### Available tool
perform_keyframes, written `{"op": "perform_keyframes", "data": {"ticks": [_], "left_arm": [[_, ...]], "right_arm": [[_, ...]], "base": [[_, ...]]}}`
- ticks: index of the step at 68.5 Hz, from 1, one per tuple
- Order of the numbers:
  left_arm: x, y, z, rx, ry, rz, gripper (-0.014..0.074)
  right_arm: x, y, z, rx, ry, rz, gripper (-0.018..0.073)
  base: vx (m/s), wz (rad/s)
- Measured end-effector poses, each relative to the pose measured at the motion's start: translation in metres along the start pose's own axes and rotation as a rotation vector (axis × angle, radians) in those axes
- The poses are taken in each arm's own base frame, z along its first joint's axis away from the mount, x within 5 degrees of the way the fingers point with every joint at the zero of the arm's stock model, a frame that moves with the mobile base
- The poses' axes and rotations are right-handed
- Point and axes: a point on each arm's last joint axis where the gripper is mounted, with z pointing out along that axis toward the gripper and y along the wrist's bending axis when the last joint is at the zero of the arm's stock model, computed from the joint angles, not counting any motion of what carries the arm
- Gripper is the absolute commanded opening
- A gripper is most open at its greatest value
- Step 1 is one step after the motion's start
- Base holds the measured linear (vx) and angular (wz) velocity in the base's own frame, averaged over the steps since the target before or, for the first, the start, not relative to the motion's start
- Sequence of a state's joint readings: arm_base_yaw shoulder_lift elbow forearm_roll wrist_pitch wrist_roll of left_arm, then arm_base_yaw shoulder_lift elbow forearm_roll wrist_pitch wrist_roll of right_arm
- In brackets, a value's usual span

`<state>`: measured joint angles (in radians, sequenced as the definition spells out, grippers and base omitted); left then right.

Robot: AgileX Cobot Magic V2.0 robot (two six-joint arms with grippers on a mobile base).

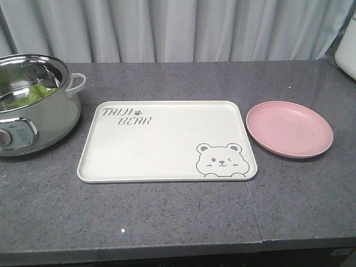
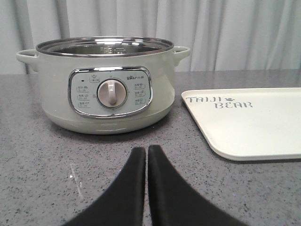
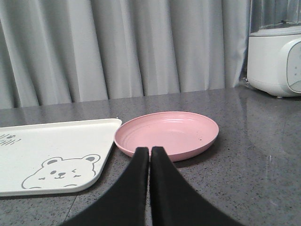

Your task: Transfer vegetables to tray and serve

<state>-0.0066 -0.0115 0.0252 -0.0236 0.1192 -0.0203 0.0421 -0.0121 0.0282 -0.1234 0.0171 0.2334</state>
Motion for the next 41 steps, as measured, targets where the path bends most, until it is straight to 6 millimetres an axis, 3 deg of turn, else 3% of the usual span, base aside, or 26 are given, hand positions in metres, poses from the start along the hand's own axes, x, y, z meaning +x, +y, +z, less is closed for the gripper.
{"op": "perform_keyframes", "data": {"ticks": [41], "left_arm": [[0.0,0.0,0.0,0.0,0.0,0.0,-0.0006]], "right_arm": [[0.0,0.0,0.0,0.0,0.0,0.0,-0.0002]], "base": [[0.01,0.0]]}}
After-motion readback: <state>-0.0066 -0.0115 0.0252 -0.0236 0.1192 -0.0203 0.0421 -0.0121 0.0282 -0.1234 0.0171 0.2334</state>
